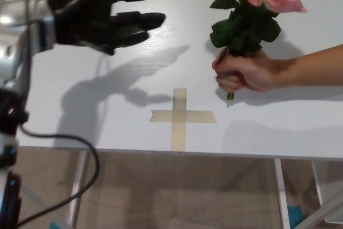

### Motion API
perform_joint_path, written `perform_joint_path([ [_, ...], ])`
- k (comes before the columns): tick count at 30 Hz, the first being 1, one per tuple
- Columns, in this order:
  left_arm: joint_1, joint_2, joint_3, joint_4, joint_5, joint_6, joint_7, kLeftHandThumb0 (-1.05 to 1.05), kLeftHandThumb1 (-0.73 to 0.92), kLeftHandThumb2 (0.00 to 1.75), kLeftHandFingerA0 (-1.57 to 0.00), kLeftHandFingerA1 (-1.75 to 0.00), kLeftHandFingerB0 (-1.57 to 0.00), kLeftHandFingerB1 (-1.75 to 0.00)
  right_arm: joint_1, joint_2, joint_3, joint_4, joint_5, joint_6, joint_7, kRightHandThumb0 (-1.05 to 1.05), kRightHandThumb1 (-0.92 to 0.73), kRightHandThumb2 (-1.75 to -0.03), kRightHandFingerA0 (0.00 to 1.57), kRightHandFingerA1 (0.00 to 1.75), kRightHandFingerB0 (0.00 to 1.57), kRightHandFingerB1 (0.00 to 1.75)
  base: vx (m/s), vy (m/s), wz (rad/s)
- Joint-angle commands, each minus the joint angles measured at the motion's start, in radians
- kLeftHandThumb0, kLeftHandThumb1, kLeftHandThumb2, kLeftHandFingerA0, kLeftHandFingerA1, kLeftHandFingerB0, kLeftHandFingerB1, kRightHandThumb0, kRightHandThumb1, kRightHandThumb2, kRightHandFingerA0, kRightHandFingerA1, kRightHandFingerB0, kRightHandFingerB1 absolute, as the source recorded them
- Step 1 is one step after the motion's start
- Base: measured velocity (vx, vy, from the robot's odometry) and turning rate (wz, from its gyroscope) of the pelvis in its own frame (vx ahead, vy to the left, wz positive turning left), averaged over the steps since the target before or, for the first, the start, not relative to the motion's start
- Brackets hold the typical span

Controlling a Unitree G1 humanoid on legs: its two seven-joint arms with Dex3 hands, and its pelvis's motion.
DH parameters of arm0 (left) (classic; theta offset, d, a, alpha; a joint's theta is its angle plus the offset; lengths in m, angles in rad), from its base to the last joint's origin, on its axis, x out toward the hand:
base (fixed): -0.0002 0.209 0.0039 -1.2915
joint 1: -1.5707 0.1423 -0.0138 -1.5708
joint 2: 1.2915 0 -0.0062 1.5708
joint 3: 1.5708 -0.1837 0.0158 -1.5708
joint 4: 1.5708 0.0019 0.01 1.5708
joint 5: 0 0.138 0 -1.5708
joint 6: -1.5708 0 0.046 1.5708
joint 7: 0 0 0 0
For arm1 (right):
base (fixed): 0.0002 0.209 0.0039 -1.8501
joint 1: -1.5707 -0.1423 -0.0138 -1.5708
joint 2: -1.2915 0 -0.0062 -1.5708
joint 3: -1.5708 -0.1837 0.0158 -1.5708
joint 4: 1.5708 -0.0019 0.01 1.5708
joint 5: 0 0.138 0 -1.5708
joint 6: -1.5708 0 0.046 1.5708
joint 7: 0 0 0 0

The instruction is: Use the left hand to pick up the rose and passes it to a human.

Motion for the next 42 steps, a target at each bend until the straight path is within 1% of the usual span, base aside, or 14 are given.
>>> perform_joint_path([
  [1,0.169,0.054,0.128,-0.213,-0.058,-0.070,0.023,-0.62,0.35,0.81,0.00,-0.20,-0.01,-0.26,0.019,-0.003,0.002,0.009,-0.009,0.005,0.002,-0.40,-0.72,-0.61,0.51,0.38,0.44,0.35,0.00,0.000,0.00],
  [3,0.228,0.081,0.155,-0.278,-0.056,-0.089,0.007,-0.78,0.43,0.60,-0.04,-0.21,-0.07,-0.25,0.025,-0.003,0.002,0.008,-0.008,0.005,0.000,-0.39,-0.72,-0.61,0.51,0.38,0.43,0.35,0.00,0.000,0.00],
  [4,0.296,0.110,0.186,-0.336,-0.061,-0.123,-0.012,-0.63,0.38,0.81,-0.02,-0.28,-0.02,-0.29,0.027,-0.003,-0.001,0.009,-0.005,0.004,-0.001,-0.40,-0.72,-0.62,0.51,0.38,0.43,0.35,0.00,0.000,0.00],
  [7,0.417,0.145,0.249,-0.443,-0.093,-0.131,-0.034,-0.65,0.41,0.81,-0.03,-0.36,-0.02,-0.32,0.025,-0.004,-0.001,0.009,-0.005,0.007,0.001,-0.40,-0.72,-0.62,0.51,0.38,0.43,0.35,0.00,0.000,0.00],
  [8,0.454,0.156,0.271,-0.479,-0.106,-0.126,-0.041,-0.35,0.11,0.79,0.00,-0.48,0.00,-0.47,0.025,-0.004,-0.002,0.010,-0.005,0.007,0.001,-0.40,-0.72,-0.62,0.51,0.38,0.43,0.35,0.00,0.000,0.00],
  [12,0.529,0.171,0.312,-0.547,-0.136,-0.107,-0.046,-0.34,0.12,0.79,0.00,-0.48,0.00,-0.47,0.024,-0.004,0.002,0.010,-0.009,0.006,0.002,-0.39,-0.72,-0.62,0.51,0.38,0.42,0.35,0.00,0.000,0.00],
  [13,0.628,0.190,0.368,-0.612,-0.173,-0.094,-0.074,-0.62,0.43,0.54,-0.20,-0.31,-0.19,-0.28,0.026,-0.002,0.006,0.011,-0.012,0.008,0.003,-0.39,-0.72,-0.62,0.51,0.38,0.41,0.34,0.00,0.000,0.00],
  [14,0.730,0.198,0.422,-0.672,-0.211,-0.080,-0.103,-0.30,0.16,0.80,-0.06,-0.50,-0.06,-0.48,0.032,-0.002,0.010,0.011,-0.015,0.008,0.002,-0.40,-0.72,-0.61,0.50,0.38,0.41,0.34,0.00,0.000,0.00],
  [19,0.937,0.190,0.500,-0.741,-0.272,-0.094,-0.181,-0.26,0.18,0.81,-0.13,-0.52,-0.11,-0.50,0.055,0.000,0.013,0.011,-0.015,0.007,-0.001,-0.39,-0.72,-0.62,0.51,0.38,0.41,0.34,0.00,0.000,0.00],
  [20,0.976,0.191,0.507,-0.740,-0.276,-0.099,-0.200,-0.52,0.41,0.53,-0.35,-0.38,-0.32,-0.32,0.055,0.000,0.012,0.011,-0.013,0.007,-0.001,-0.39,-0.72,-0.61,0.50,0.38,0.41,0.35,0.00,0.000,0.00],
  [33,1.259,0.230,0.442,-0.552,-0.191,-0.200,-0.265,-0.45,0.45,0.54,-0.52,-0.45,-0.37,-0.34,0.059,0.008,0.020,0.014,-0.022,0.010,-0.002,-0.39,-0.72,-0.61,0.49,0.37,0.42,0.35,0.00,0.000,0.00],
  [35,1.193,0.083,0.357,-0.268,0.052,-0.344,0.099,-0.58,0.46,0.86,-0.41,-0.55,-0.21,-0.43,0.064,0.008,0.020,0.014,-0.023,0.010,-0.005,-0.39,-0.72,-0.61,0.49,0.37,0.41,0.35,0.00,0.000,0.00],
  [37,1.154,0.037,0.321,-0.136,0.138,-0.365,0.267,-0.63,0.50,0.87,-0.40,-0.53,-0.22,-0.43,0.070,0.006,0.021,0.014,-0.026,0.009,-0.003,-0.39,-0.72,-0.62,0.48,0.37,0.41,0.35,0.00,0.000,0.00],
  [42,1.073,-0.004,0.234,0.063,0.237,-0.360,0.451,-0.69,0.54,0.88,-0.30,-0.47,-0.32,-0.45,0.079,0.010,0.021,0.014,-0.028,0.010,-0.012,-0.39,-0.72,-0.61,0.49,0.37,0.42,0.35,0.00,0.000,0.00],
])
